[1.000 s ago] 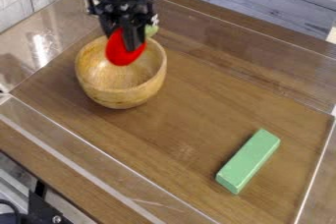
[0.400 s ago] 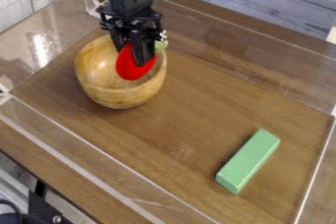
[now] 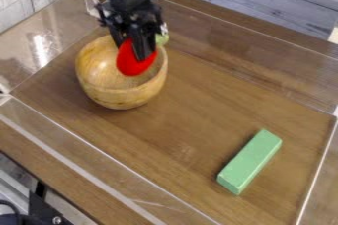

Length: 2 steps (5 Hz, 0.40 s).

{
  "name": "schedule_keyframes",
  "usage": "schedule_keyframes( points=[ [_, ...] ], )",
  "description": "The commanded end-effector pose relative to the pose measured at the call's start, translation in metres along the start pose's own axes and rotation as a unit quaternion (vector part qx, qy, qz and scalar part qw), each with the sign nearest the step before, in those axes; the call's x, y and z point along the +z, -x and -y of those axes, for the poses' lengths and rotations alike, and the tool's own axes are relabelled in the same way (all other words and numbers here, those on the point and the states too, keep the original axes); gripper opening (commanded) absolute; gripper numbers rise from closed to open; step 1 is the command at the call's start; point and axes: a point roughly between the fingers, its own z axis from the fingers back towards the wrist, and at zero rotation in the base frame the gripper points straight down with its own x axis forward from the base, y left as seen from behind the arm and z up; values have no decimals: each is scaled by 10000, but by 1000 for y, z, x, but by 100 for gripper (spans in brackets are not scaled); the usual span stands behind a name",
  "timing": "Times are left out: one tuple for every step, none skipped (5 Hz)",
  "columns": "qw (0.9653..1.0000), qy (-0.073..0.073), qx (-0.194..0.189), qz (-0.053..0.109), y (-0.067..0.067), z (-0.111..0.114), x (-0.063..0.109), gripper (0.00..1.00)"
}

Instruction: Move the red object to the left side of the table

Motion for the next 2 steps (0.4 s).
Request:
schedule_keyframes(
  points=[
    [9989,-50,182,434,0,-2,31,0],
    [9982,17,222,549,7,-5,57,0]
  ],
)
